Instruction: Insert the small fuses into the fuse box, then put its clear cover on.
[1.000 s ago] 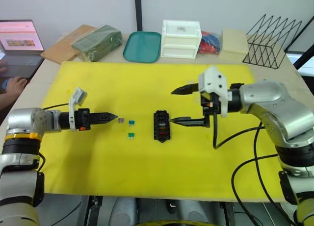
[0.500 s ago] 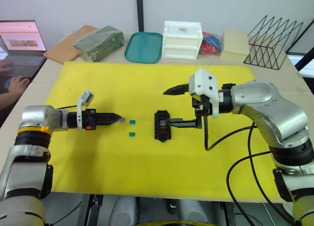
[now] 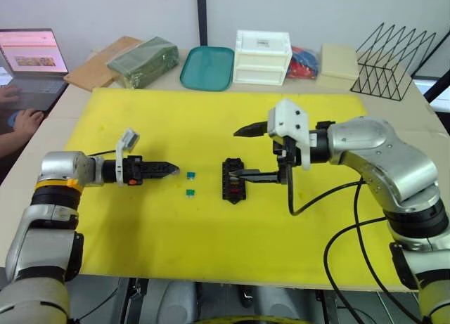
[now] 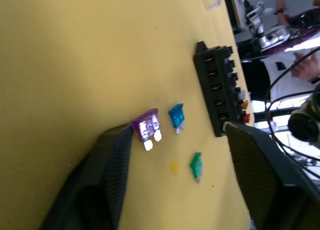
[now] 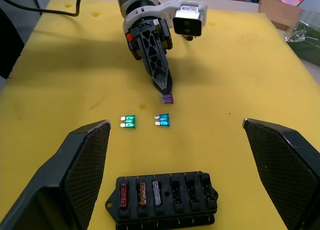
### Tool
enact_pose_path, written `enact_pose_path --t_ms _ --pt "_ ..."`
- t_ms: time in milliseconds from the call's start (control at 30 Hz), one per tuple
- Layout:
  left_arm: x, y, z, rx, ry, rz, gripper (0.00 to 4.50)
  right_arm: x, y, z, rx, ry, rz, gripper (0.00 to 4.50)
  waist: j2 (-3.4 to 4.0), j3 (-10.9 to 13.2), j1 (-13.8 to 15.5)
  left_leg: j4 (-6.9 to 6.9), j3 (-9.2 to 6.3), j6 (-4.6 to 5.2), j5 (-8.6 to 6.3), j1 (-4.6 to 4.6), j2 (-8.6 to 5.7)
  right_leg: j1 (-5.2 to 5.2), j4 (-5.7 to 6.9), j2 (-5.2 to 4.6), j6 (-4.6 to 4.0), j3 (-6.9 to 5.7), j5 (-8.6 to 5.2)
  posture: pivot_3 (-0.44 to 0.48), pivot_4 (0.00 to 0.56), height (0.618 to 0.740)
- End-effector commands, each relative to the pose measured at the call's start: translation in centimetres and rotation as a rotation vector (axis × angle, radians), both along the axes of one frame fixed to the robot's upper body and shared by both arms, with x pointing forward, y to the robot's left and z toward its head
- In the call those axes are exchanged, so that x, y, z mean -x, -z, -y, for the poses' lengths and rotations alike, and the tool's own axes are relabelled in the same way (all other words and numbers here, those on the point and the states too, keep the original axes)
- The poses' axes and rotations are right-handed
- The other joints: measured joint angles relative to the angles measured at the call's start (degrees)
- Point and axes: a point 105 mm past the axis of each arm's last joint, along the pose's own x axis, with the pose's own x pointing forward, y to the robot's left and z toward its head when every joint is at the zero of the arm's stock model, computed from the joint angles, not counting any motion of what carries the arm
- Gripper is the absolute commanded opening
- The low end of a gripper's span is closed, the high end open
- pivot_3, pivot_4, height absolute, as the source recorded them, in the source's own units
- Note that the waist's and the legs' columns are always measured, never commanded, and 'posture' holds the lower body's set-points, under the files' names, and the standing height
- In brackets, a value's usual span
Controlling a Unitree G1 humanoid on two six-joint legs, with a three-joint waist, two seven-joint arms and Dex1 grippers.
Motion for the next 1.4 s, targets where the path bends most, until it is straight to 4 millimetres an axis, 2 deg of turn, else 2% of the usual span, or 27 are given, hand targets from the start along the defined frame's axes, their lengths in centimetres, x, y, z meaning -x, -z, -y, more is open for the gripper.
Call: enact_pose_path --t_ms 33,200,400,533,600,700,800,933,1100,1133,1200,1233,1267,1400 --pt "0.0 0.5 0.3 -0.024 0.014 -0.008 1.71 0.4 -1.1 -0.4 -0.005 -0.021 0.060 4.50 0.00 0.0 0.0 0.00 0.00 0.00 0.00 0.00 0.00 0.00 0.00 0.00 0.00 0.00 0.00 0.000 0.150 0.740" --pt "0.1 1.4 0.0 -0.074 0.016 0.002 0.03 0.3 -1.0 -0.4 0.000 -0.023 0.063 4.50 0.00 0.0 -0.1 0.00 0.00 0.00 0.00 0.00 0.00 0.00 -0.01 0.00 0.00 0.00 0.00 0.000 0.150 0.740" --pt "-0.1 1.6 -0.4 -0.100 0.006 0.028 0.03 0.2 -0.9 -0.4 0.008 -0.024 0.066 4.50 0.00 0.0 -0.1 0.00 0.00 0.00 0.00 0.04 0.00 0.00 0.06 0.01 0.00 0.00 0.00 0.000 0.150 0.740" --pt "-0.8 -1.3 0.1 -0.080 0.050 0.306 0.03 0.0 -0.8 -0.3 0.011 -0.002 0.028 4.50 0.00 0.0 -0.1 0.00 0.00 0.00 0.00 0.04 0.02 0.00 0.07 0.01 0.00 0.01 0.00 0.000 0.150 0.740" --pt "-0.7 -2.4 0.3 -0.066 0.062 0.391 0.03 -0.2 -1.0 -0.3 -0.003 0.020 -0.011 4.50 0.00 0.0 -0.1 0.01 -0.01 -0.01 0.00 0.02 0.06 -0.02 0.08 -0.02 0.00 0.01 0.00 0.000 0.150 0.740" --pt "0.8 -5.9 1.8 -0.012 0.161 0.605 0.03 -0.4 -1.1 -0.3 0.005 0.067 -0.104 4.50 -0.02 0.0 -0.2 0.02 0.00 -0.01 0.01 -0.05 0.08 -0.10 0.08 -0.03 -0.01 0.02 0.01 0.000 0.150 0.740" --pt "2.6 -7.6 3.3 0.004 0.258 0.707 0.03 -0.5 -1.2 -0.5 0.016 0.095 -0.178 4.50 -0.01 0.0 -0.1 0.01 -0.03 -0.02 0.01 -0.11 0.10 -0.18 0.08 -0.09 -0.01 0.04 0.01 0.000 0.150 0.740" --pt "5.1 -9.0 5.9 0.009 0.406 0.806 0.03 -0.4 -1.9 -1.3 0.001 0.109 -0.296 4.50 -0.01 0.0 -0.3 0.01 -0.02 -0.02 0.01 -0.07 0.09 -0.20 0.10 -0.09 0.00 0.11 0.02 0.000 0.150 0.740" --pt "6.1 -9.4 7.9 0.003 0.481 0.891 0.03 0.1 -2.3 -1.8 0.006 0.091 -0.332 4.50 0.00 0.0 -0.3 0.01 0.00 -0.01 0.01 -0.08 0.07 -0.19 0.09 -0.04 -0.01 0.10 0.02 0.000 0.150 0.740" --pt "6.0 -9.6 8.3 0.008 0.485 0.903 0.00 0.1 -2.2 -1.8 0.012 0.089 -0.339 4.10 0.00 0.0 -0.2 0.01 0.01 -0.01 0.01 -0.10 0.06 -0.19 0.08 -0.03 -0.01 0.10 0.02 0.000 0.150 0.740" --pt "5.9 -9.6 8.6 0.006 0.491 0.918 0.00 0.4 -2.1 -1.9 0.021 0.084 -0.348 3.61 -0.01 0.0 -0.2 0.01 0.02 -0.01 0.01 -0.10 0.06 -0.19 0.08 -0.04 -0.01 0.10 0.02 0.000 0.150 0.740" --pt "5.9 -9.6 8.7 0.006 0.491 0.918 0.00 0.5 -2.2 -2.0 0.021 0.078 -0.350 3.16 -0.01 0.0 -0.2 0.01 0.02 -0.01 0.01 -0.09 0.06 -0.18 0.08 -0.03 -0.01 0.10 0.02 0.000 0.150 0.740" --pt "5.8 -9.5 8.7 0.006 0.492 0.919 0.00 0.7 -2.2 -2.1 0.022 0.068 -0.352 2.97 -0.01 0.0 -0.3 0.01 0.02 -0.01 0.01 -0.10 0.06 -0.19 0.08 -0.02 -0.01 0.10 0.02 0.000 0.150 0.740" --pt "5.8 -9.6 8.9 0.013 0.494 0.928 0.00 1.1 -2.0 -2.3 0.029 0.061 -0.367 2.97 -0.01 0.0 -0.5 0.01 0.02 -0.01 0.00 -0.08 0.08 -0.20 0.09 0.04 -0.01 0.11 0.02 0.000 0.150 0.740"
